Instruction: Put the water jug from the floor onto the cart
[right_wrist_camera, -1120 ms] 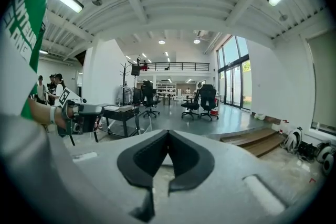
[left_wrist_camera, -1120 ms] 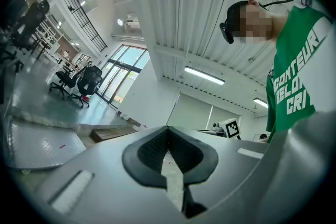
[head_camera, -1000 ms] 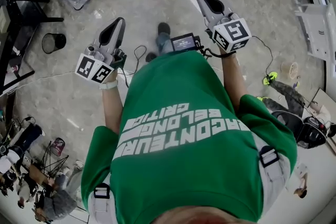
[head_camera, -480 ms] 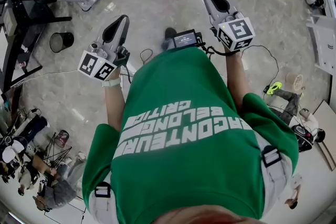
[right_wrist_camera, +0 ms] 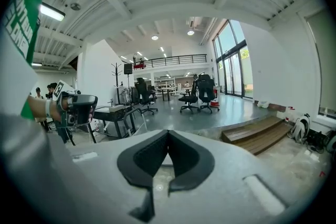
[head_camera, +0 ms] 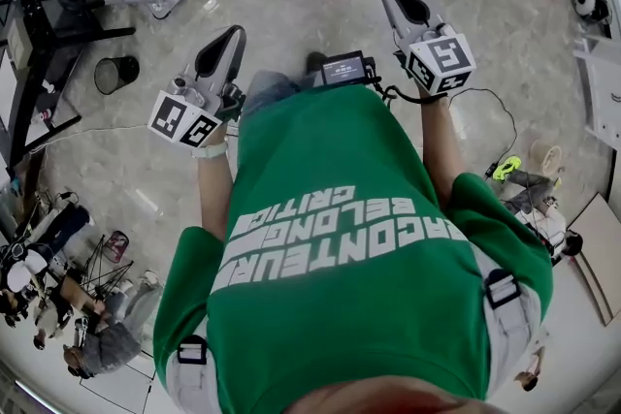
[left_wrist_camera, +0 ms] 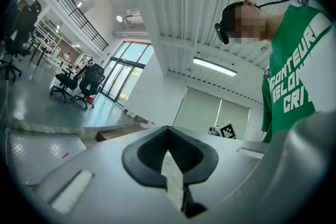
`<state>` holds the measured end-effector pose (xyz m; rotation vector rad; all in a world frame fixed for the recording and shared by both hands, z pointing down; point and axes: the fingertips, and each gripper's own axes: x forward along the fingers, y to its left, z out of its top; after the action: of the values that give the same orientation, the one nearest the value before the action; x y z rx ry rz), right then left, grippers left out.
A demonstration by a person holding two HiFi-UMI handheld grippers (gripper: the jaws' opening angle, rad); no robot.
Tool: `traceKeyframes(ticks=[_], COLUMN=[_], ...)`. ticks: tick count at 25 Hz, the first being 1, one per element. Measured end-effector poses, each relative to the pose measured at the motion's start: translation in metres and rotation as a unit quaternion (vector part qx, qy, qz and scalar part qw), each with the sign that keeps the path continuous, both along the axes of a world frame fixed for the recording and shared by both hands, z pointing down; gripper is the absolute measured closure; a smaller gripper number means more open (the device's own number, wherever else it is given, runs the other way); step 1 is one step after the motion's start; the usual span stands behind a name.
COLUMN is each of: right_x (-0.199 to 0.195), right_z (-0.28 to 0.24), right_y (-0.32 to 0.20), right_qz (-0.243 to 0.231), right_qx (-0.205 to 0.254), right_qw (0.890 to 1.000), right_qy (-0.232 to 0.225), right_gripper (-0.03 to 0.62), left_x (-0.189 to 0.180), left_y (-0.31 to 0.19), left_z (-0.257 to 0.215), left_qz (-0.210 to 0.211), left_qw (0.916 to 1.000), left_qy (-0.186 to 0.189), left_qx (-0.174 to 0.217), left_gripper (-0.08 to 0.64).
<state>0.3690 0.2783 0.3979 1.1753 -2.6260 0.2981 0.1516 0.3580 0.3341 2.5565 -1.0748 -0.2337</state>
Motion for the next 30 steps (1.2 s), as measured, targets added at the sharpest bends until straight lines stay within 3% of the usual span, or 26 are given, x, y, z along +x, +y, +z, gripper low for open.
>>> traceKeyframes(ticks=[6, 13, 23, 30], right_x=[-0.012, -0.034, -0.103, -0.123], right_z=[0.002, -0.001, 0.001, 0.005], right_y=[-0.009, -0.051, -0.115, -0.132], right_qz=[-0.002, 0.025, 0.035, 0.054], right_qx=[-0.005, -0.002, -0.011, -0.018], right_qw=[1.000, 1.000, 0.999, 0.998], right_qy=[0.006, 0.017, 0.030, 0.041], right_gripper=[0.598, 0.598, 0.598, 0.598], left_x=[-0.009, -0.037, -0.092, -0.113], left_y=[-0.011, -0.066, -0.148, -0.177], left_z=[0.004, 0.018, 0.042, 0.048], left_qz=[0.005, 0.031, 0.045, 0.068], left_qw=[0.9999, 0.9991, 0.9971, 0.9949], left_qy=[0.012, 0.016, -0.031, -0.006], left_qx=[-0.005, -0.024, -0.053, -0.074], left_gripper=[0.545, 0.545, 0.545, 0.545])
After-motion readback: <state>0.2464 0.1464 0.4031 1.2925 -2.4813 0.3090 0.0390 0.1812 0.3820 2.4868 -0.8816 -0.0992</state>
